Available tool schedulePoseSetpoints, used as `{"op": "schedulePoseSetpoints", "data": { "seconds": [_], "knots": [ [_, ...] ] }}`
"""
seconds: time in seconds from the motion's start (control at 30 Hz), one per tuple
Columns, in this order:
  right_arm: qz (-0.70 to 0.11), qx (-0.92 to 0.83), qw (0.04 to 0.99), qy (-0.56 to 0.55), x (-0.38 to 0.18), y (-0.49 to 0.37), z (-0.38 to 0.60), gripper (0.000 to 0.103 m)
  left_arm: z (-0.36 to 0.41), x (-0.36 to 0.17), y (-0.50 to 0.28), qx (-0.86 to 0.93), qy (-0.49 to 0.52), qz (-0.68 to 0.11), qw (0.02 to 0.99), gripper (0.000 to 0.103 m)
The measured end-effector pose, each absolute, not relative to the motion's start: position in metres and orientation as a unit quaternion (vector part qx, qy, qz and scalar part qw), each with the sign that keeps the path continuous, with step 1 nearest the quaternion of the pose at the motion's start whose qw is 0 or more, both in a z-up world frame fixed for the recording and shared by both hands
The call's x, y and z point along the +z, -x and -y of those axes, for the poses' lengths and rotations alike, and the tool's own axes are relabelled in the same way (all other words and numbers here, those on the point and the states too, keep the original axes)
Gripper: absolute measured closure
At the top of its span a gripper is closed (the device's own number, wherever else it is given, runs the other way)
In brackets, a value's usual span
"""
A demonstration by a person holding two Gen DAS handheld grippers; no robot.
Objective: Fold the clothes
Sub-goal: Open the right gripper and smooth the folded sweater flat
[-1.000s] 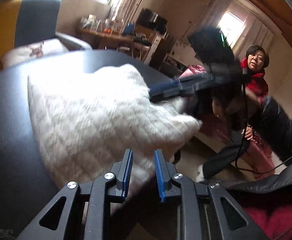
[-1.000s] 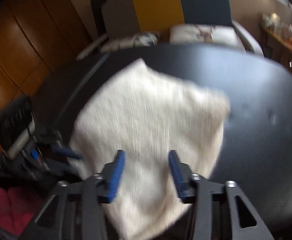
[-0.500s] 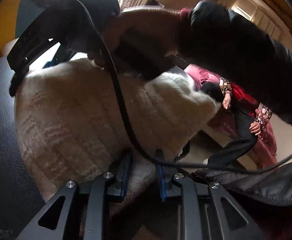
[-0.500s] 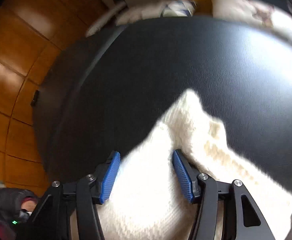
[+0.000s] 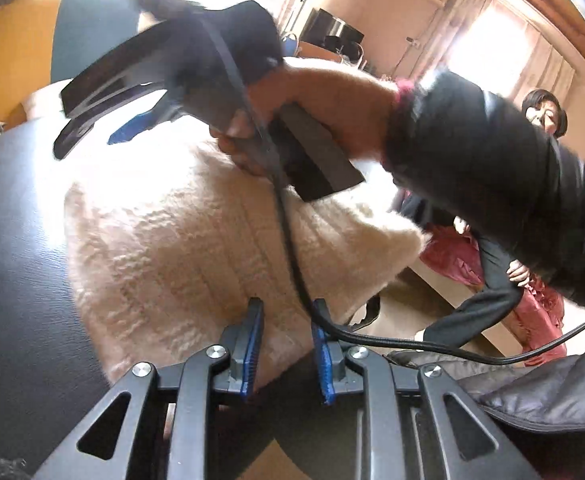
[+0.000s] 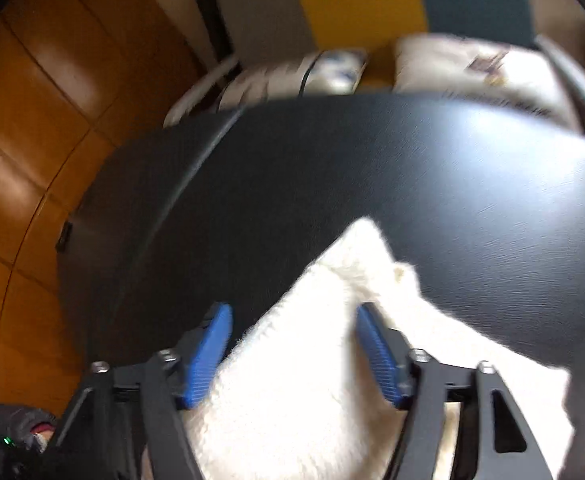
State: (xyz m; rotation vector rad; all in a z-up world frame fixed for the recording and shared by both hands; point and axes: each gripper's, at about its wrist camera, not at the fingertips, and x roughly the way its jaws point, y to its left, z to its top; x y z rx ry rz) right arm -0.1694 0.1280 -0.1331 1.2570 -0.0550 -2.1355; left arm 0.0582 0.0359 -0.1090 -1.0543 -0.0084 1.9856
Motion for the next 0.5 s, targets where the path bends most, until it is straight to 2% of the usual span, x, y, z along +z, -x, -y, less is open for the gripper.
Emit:
{"op": "schedulePoseSetpoints", "data": {
  "seconds": [0.13,0.23,0.37,0.5],
  "knots": [
    [0.004,-0.858,0.29,-0.424,-0.101,0.128,-0.162,0.016,-0.005,-0.089,-0.055,0.814,0.408,0.055,0.41,0.076],
    [-0.011,-0.873,0.248,-0.42,-0.096,0.098,-0.195,0.01,0.015,-0.082,-0.044,0.833,0.404,0.072,0.372,0.075],
    [-0.022,-0.888,0.195,-0.416,-0.093,0.059,-0.243,0.007,0.035,-0.089,-0.012,0.835,0.426,0.119,0.327,0.073],
    [0.081,-0.874,0.192,-0.439,-0.116,0.035,-0.307,0.002,0.047,-0.107,0.02,0.812,0.451,0.184,0.322,0.07]
  ]
}}
